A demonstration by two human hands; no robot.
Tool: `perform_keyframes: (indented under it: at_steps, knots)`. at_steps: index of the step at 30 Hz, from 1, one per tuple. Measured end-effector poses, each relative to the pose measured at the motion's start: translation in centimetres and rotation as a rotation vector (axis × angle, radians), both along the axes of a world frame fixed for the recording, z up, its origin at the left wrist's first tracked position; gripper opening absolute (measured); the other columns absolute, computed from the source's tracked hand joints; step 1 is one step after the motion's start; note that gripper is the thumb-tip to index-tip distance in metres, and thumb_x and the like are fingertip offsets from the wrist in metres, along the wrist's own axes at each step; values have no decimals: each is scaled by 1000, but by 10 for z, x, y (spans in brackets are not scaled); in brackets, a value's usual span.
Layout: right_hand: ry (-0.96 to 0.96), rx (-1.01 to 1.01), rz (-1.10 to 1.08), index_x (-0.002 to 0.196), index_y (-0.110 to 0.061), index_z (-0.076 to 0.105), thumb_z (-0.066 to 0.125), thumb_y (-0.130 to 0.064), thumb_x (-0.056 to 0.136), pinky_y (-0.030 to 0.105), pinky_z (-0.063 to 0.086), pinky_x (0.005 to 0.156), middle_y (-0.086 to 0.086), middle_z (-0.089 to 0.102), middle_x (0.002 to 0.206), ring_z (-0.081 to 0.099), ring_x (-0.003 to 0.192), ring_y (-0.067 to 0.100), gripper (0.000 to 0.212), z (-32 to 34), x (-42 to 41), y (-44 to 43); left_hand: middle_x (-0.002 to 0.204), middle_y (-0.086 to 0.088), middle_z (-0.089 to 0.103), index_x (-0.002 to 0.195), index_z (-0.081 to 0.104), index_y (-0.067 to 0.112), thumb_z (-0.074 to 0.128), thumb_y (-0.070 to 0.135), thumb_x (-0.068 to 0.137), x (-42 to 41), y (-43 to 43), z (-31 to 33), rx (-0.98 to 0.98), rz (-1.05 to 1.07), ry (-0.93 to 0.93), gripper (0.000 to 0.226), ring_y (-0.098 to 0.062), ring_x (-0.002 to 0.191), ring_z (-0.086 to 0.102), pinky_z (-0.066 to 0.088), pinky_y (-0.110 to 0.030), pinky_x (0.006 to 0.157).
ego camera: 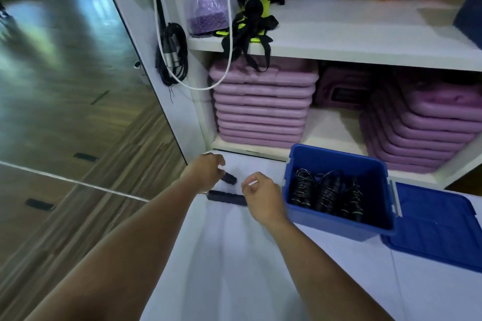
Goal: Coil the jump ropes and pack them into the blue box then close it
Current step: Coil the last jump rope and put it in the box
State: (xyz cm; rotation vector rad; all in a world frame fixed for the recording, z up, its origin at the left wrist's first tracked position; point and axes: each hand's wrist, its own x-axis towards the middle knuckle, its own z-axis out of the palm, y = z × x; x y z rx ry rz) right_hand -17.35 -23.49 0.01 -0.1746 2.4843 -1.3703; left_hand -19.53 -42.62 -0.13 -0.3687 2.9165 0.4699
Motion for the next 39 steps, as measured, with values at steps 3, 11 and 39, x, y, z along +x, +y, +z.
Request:
perform_keyframes:
  at_steps: [3, 11, 39]
  knots:
    - [-118, 92, -94, 121, -20, 56, 56, -33, 96, 31, 53, 76, 9, 69, 110, 67, 95, 26, 28, -38, 0, -23, 143, -6, 51, 139, 54, 19, 49, 22, 100, -14, -21, -27, -47, -94, -70, 39, -25, 129, 52, 41, -34, 105]
    - [-35, 494, 26, 139, -33, 45, 52, -28, 99, 39, 52, 92, 7, 39, 126, 54, 112, 29, 41, -111, -11, -26, 165, 2, 25, 159, 20, 33, 43, 11, 99, -42, -51, -86, -299, -350, -257, 67, -28, 149, 28, 29, -44, 119]
    - [-215, -957, -278, 109, -4, 67, 64, -18, 95, 27, 58, 83, 6, 73, 96, 67, 84, 19, 20, 41, 22, -46, 88, -9, 61, 110, 64, -3, 65, 44, 89, 32, -42, 87, 914, -213, 82, 52, -18, 82, 57, 44, -34, 82]
